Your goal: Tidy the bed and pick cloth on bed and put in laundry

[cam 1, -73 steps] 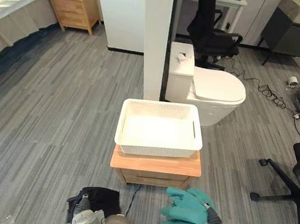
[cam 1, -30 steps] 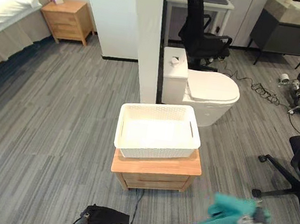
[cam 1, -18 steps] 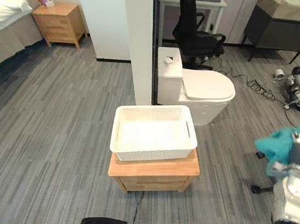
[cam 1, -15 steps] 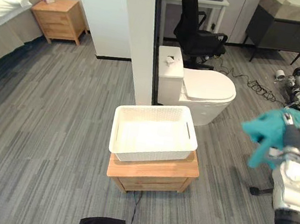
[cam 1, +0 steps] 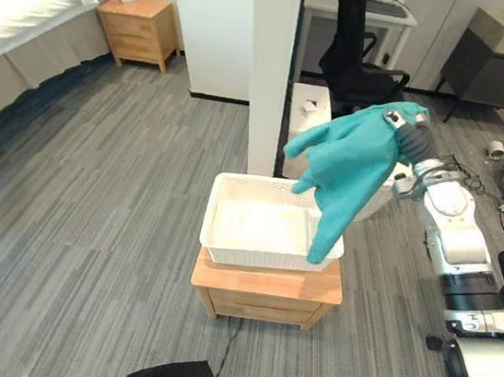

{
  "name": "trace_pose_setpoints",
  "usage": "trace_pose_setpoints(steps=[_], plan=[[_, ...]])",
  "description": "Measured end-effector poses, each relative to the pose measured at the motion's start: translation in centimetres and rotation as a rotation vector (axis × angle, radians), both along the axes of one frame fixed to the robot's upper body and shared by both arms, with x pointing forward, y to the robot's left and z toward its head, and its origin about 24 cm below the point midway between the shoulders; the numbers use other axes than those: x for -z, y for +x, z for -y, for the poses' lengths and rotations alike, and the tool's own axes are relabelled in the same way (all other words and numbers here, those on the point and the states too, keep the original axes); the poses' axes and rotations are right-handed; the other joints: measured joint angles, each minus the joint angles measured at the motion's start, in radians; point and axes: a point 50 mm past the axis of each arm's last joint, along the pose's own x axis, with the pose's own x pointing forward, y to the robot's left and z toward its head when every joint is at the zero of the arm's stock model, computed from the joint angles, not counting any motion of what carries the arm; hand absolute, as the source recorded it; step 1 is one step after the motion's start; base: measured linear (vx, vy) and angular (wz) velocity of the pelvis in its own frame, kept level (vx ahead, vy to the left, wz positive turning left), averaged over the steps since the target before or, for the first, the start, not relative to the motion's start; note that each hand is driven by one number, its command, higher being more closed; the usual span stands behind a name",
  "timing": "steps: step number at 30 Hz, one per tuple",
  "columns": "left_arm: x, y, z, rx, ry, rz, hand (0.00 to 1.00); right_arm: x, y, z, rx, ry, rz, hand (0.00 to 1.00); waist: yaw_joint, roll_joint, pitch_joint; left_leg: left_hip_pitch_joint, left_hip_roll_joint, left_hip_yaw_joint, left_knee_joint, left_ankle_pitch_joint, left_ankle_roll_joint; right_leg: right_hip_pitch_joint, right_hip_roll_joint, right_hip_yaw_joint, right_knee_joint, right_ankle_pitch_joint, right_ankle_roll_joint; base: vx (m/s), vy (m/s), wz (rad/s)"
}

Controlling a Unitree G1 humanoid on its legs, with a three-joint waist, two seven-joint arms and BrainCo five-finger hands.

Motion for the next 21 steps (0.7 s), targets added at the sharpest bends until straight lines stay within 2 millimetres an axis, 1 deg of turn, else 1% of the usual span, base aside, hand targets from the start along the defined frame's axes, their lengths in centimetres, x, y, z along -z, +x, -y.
trace_pose_setpoints(steps=[4, 6, 7, 8, 9, 11, 12, 13, 14, 16, 17, 18, 19, 20, 21], plan=[[0.0, -0.1, 0.3, -0.044, -0.011, 0.014, 1.00, 1.6, 0.8, -0.8, -0.024, -0.019, -0.100, 1.00, 0.007, 0.006, 0.006, -0.026, 0.001, -0.034, 0.000, 0.019, 0.001, -0.002, 0.002, -0.030, -0.016, 0.000, -0.001, -0.09, -0.026, 0.27], [0.1, 0.0, 0.4, -0.049, -0.014, 0.016, 1.00, 2.9, 1.0, -1.2, -0.027, -0.030, -0.156, 1.00, 0.017, 0.008, 0.011, -0.034, 0.002, -0.050, 0.000, 0.025, 0.001, 0.000, 0.003, -0.046, -0.018, 0.001, -0.001, -0.05, -0.019, 0.21], [0.1, 0.0, 0.4, -0.048, -0.015, 0.019, 1.00, 3.9, 1.0, -1.5, -0.032, -0.044, -0.197, 1.00, 0.028, 0.008, 0.014, -0.037, 0.003, -0.053, 0.000, 0.027, 0.000, 0.000, 0.005, -0.050, -0.020, 0.002, -0.002, -0.02, -0.015, 0.11], [0.0, 0.2, 0.4, -0.047, -0.014, 0.022, 1.00, 4.3, 1.0, -1.6, -0.031, -0.050, -0.215, 1.00, 0.034, 0.008, 0.017, -0.040, 0.004, -0.055, 0.000, 0.028, 0.000, -0.001, 0.006, -0.052, -0.022, 0.004, -0.003, -0.02, -0.017, 0.13], [0.0, 0.7, 0.3, -0.043, -0.012, 0.039, 1.00, 4.9, 1.2, -2.0, -0.026, -0.063, -0.241, 1.00, 0.037, 0.004, 0.028, -0.051, 0.005, -0.064, 0.000, 0.032, 0.000, -0.003, 0.008, -0.062, -0.029, 0.007, -0.003, -0.03, -0.030, 0.25], [-0.2, 2.3, 0.1, -0.046, -0.012, 0.088, 1.00, 4.8, 1.6, -2.8, -0.021, -0.063, -0.246, 1.00, 0.038, -0.005, 0.056, -0.085, 0.019, -0.079, 0.000, 0.047, -0.001, -0.026, 0.015, -0.073, -0.033, 0.021, -0.010, -0.04, -0.045, 0.19], [-0.4, 3.9, -0.2, -0.046, -0.005, 0.132, 1.00, 3.9, 2.0, -3.4, -0.018, -0.073, -0.220, 1.00, 0.056, -0.013, 0.078, -0.122, 0.029, -0.080, 0.001, 0.063, -0.003, -0.051, 0.026, -0.073, -0.040, 0.041, -0.018, -0.04, -0.043, -0.01], [-0.9, 6.0, -0.8, -0.029, 0.018, 0.186, 1.00, 2.5, 2.6, -4.0, -0.005, -0.076, -0.174, 1.00, 0.066, -0.029, 0.112, -0.158, 0.041, -0.081, 0.002, 0.079, -0.006, -0.081, 0.039, -0.075, -0.055, 0.062, -0.029, -0.05, -0.045, 0.00], [-1.1, 7.1, -1.1, -0.022, 0.033, 0.213, 1.00, 1.7, 2.9, -4.4, 0.002, -0.070, -0.150, 1.00, 0.070, -0.039, 0.131, -0.176, 0.048, -0.083, 0.002, 0.087, -0.008, -0.093, 0.046, -0.078, -0.061, 0.070, -0.031, -0.08, -0.056, 0.05], [-2.5, 11.2, -2.3, 0.015, 0.081, 0.318, 1.00, -1.1, 3.9, -5.5, 0.036, -0.043, -0.066, 1.00, 0.089, -0.077, 0.202, -0.230, 0.069, -0.095, 0.005, 0.112, -0.019, -0.136, 0.072, -0.088, -0.068, 0.090, -0.046, -0.09, -0.058, 0.14], [-2.9, 12.1, -2.4, 0.024, 0.088, 0.340, 1.00, -1.6, 4.0, -5.5, 0.047, -0.037, -0.053, 1.00, 0.091, -0.084, 0.212, -0.245, 0.074, -0.104, 0.005, 0.118, -0.022, -0.148, 0.077, -0.093, -0.068, 0.093, -0.051, -0.06, -0.057, 0.28], [-3.5, 13.7, -2.7, 0.036, 0.103, 0.380, 1.00, -2.5, 4.3, -5.6, 0.065, -0.019, -0.032, 1.00, 0.100, -0.097, 0.238, -0.263, 0.081, -0.114, 0.006, 0.127, -0.026, -0.158, 0.086, -0.097, -0.067, 0.095, -0.054, -0.05, -0.065, 0.20], [-3.9, 14.7, -2.7, 0.040, 0.109, 0.405, 1.00, -3.1, 4.6, -5.8, 0.077, -0.001, -0.021, 1.00, 0.113, -0.105, 0.255, -0.275, 0.091, -0.116, 0.006, 0.133, -0.031, -0.171, 0.096, -0.097, -0.066, 0.102, -0.061, -0.04, -0.057, 0.14], [-4.1, 15.1, -2.6, 0.042, 0.106, 0.418, 1.00, -3.5, 4.6, -5.9, 0.078, 0.013, -0.015, 1.00, 0.117, -0.107, 0.263, -0.280, 0.093, -0.120, 0.006, 0.135, -0.032, -0.175, 0.099, -0.098, -0.065, 0.102, -0.062, -0.03, -0.048, 0.09], [-4.4, 15.8, -2.4, 0.046, 0.101, 0.444, 1.00, -4.3, 4.8, -6.3, 0.069, 0.041, -0.002, 1.00, 0.117, -0.107, 0.285, -0.288, 0.096, -0.131, 0.006, 0.141, -0.034, -0.177, 0.103, -0.100, -0.064, 0.103, -0.063, -0.03, -0.036, 0.15]])
